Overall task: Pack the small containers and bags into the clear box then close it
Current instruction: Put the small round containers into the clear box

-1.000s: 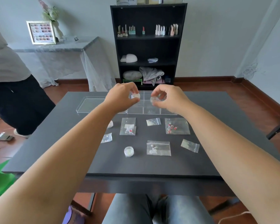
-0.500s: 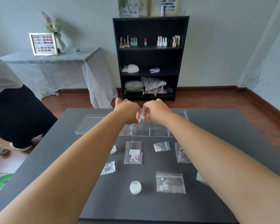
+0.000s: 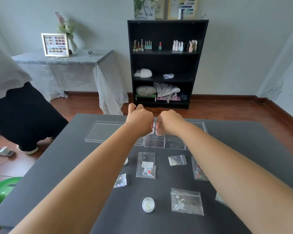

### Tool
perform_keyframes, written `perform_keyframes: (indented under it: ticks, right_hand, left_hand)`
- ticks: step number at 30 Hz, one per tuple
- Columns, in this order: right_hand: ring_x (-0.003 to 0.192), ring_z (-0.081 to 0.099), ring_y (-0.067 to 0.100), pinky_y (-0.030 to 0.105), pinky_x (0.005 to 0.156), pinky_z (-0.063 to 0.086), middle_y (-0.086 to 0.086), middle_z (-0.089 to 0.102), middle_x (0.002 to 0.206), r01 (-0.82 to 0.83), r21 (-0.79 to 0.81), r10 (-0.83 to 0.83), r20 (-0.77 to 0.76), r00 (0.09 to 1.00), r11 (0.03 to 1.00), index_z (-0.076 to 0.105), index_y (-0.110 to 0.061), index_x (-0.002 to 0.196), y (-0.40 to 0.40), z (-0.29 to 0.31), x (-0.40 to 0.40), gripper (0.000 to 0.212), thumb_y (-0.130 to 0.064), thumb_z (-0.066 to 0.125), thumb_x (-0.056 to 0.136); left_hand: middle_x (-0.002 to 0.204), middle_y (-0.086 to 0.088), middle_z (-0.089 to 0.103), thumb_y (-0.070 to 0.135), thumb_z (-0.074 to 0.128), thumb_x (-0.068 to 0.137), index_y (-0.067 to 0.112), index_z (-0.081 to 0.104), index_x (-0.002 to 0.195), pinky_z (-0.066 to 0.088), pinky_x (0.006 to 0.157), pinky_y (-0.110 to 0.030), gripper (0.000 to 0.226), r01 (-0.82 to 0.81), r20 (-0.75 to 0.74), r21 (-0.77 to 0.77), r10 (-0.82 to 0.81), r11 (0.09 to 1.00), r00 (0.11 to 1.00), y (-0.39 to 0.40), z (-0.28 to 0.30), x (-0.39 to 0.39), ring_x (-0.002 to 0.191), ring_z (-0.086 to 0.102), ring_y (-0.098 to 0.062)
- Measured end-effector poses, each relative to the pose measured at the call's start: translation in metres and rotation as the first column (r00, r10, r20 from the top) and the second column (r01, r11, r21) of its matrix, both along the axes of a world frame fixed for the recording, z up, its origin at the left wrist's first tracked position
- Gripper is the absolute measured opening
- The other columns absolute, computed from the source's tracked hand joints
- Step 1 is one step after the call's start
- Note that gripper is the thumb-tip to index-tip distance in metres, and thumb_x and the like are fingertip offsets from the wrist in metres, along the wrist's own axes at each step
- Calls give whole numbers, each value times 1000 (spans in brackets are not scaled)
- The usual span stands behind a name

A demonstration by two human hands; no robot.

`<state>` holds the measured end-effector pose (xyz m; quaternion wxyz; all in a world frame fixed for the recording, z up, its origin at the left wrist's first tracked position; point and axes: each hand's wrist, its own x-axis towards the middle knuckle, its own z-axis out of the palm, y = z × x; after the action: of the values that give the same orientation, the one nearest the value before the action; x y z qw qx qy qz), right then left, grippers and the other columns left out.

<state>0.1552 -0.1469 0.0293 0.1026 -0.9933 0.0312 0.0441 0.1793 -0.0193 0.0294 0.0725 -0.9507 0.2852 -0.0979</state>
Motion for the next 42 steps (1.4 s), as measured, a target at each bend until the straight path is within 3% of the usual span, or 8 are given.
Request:
perform_keyframes:
  ticks: [4,8,15,22,25,32,37,42]
  right_hand:
    - [104,42,24,35,78,35,-3,57,111,-72,-30,77,298,951,997,72,-32,85,-20,-3,-15,16,-34,56,85]
    - [122,19,25,43,100,15,-5,30,149,-71,-102,86,147,985,992,72,-36,80,-26,-12,-19,42,-43,32,87]
    - [136,9,27,48,109,6,-4,15,159,-128,-140,146,122,982,982,71,-30,79,-16,-14,-20,50,-36,22,88]
    - [134,11,27,48,109,8,-1,19,158,-65,-103,80,147,986,993,62,-30,65,-15,-18,-22,47,-35,21,89]
    - [132,12,26,45,105,8,-2,21,156,-63,-26,67,207,976,998,71,-36,84,-15,-16,-32,47,-34,25,90]
    - [121,29,19,37,99,18,-10,48,133,-214,293,59,459,887,932,70,-39,98,-7,-15,-105,32,-16,55,81]
    - [101,51,1,21,92,36,-21,63,101,-399,483,288,289,913,780,71,-36,97,15,-29,-168,17,-28,64,84]
    - [98,52,9,25,88,41,-13,64,98,-410,502,334,238,912,761,71,-34,98,33,-40,-189,22,-43,72,78]
  left_hand:
    - [106,9,57,35,56,87,33,74,89,28,90,-41,18,19,-32,-186,-26,982,999,11,1,-2,107,39,-23]
    - [125,4,44,31,48,90,32,72,98,27,94,-42,26,-20,-147,-196,-10,980,989,12,-5,-3,113,32,-26]
    - [144,8,33,35,35,92,37,72,101,18,100,-43,38,-76,-215,-157,41,985,976,11,-16,-1,124,21,-24]
    - [145,8,32,33,30,93,40,68,107,18,101,-44,42,-105,-264,-192,52,976,963,16,-21,-2,125,20,-25]
    - [143,10,34,32,27,92,51,60,114,18,103,-44,44,-94,-258,-295,16,951,966,25,-18,-10,126,21,-25]
    - [122,14,52,32,42,87,43,65,109,32,94,-36,33,-13,-126,-693,-104,721,987,80,-6,-65,110,37,-18]
    - [112,12,56,30,59,89,37,67,110,44,87,-37,23,-105,-248,-595,-58,797,967,125,-31,-96,105,50,-19]
    - [122,13,56,34,59,89,36,62,120,42,90,-31,31,-131,-251,-511,-2,849,968,130,-59,-115,109,50,-19]
